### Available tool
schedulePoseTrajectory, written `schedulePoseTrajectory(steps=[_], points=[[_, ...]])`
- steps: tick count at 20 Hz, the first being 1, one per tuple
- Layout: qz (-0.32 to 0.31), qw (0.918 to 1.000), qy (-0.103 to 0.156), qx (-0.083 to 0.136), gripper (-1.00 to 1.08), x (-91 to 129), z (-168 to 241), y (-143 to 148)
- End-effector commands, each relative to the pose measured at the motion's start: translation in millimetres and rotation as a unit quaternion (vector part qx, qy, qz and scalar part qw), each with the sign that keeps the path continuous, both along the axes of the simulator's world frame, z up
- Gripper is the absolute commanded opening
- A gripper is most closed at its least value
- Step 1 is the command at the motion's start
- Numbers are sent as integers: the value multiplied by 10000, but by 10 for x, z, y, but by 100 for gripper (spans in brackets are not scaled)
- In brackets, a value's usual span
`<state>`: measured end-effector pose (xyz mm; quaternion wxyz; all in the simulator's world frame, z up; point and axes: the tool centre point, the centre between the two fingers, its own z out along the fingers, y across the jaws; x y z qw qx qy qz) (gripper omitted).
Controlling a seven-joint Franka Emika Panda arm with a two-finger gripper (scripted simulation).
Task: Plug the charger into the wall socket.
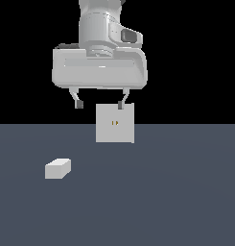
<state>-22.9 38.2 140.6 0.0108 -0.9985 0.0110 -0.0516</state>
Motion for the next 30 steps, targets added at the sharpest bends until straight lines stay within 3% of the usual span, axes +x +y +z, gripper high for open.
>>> schedulePoseTrajectory(steps=[1,19,30], points=[[-14,9999,-143,-8,100,-52,-60,70],[-129,9933,-1148,-95,100,-314,-532,549],[-182,9881,-1521,-162,100,-363,-729,713]])
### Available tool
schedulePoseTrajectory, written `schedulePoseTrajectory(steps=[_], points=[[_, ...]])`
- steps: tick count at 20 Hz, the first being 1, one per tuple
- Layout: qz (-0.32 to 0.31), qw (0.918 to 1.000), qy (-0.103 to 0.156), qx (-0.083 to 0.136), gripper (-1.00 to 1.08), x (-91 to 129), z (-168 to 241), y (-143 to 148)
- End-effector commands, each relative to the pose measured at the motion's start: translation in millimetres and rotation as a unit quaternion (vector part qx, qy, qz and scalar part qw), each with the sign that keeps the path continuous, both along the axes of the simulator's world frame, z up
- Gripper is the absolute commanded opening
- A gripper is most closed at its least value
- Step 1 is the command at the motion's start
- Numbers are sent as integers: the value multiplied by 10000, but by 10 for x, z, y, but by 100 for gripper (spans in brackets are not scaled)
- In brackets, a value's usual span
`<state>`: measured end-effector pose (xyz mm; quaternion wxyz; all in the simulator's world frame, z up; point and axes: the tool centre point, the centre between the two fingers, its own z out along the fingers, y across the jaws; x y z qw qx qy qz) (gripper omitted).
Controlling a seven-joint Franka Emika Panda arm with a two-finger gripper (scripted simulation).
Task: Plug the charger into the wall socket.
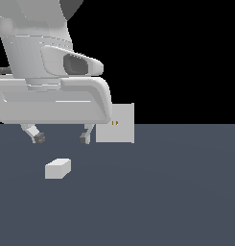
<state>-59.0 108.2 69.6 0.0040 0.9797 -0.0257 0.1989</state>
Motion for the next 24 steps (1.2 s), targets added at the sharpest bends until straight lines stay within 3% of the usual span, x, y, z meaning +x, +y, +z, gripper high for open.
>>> schedulePoseTrajectory(steps=[1,16,24], points=[[-14,10000,-63,-11,100,-4,-30,22],[-28,9999,-120,-21,100,-12,-100,55],[-32,9999,-116,-12,100,-21,-381,52]])
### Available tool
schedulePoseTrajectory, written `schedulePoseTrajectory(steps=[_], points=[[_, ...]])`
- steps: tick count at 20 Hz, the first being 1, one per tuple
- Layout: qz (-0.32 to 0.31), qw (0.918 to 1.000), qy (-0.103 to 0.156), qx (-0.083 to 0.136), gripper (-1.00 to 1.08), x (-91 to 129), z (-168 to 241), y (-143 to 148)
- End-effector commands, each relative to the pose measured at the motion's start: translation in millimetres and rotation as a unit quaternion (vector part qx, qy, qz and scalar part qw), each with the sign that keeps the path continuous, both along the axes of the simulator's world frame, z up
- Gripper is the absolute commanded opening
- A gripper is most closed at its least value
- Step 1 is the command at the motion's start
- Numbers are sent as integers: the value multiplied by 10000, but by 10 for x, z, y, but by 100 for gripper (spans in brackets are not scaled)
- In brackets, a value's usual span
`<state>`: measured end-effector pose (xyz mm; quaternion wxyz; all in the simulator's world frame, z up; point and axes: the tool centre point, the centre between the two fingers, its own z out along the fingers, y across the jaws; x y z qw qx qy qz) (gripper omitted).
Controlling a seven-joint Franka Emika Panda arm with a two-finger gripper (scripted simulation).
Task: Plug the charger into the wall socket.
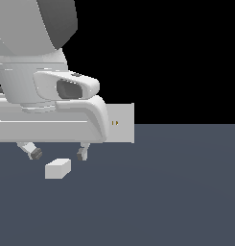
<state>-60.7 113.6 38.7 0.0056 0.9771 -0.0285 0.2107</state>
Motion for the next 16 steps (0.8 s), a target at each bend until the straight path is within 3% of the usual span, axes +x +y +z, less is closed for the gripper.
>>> schedulePoseTrajectory(steps=[1,9,10,16], points=[[-2,10000,4,2,100,-4,-114,-2],[-2,10000,3,-1,100,-1,-270,-3],[-2,10000,3,-1,-100,-1,-270,-3],[-2,10000,3,-1,-100,-1,-270,-3]])
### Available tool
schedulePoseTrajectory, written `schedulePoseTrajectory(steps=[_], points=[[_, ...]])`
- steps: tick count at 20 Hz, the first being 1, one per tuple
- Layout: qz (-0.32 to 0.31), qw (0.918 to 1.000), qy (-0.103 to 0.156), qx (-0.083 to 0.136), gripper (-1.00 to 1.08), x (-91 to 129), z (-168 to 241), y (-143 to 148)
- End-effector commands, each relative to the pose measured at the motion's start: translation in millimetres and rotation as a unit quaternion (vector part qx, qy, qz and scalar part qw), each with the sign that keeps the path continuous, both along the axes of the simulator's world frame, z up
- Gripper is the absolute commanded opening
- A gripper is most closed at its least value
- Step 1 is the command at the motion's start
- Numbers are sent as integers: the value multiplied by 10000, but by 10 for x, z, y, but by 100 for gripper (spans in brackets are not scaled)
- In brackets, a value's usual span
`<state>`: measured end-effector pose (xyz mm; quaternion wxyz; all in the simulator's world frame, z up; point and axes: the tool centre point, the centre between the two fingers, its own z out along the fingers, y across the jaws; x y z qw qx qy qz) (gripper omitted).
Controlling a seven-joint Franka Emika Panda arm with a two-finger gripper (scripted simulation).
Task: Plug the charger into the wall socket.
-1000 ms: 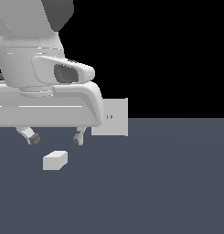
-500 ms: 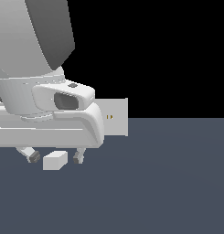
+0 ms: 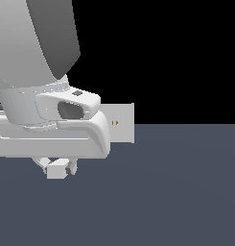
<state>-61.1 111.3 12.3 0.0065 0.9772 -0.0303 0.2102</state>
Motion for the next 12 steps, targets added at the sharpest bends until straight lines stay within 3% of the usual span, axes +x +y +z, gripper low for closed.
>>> schedulePoseTrajectory(steps=[1,12], points=[[18,10000,-2,4,-100,3,-6,21],[26,10000,-4,-3,-100,-2,125,-151]])
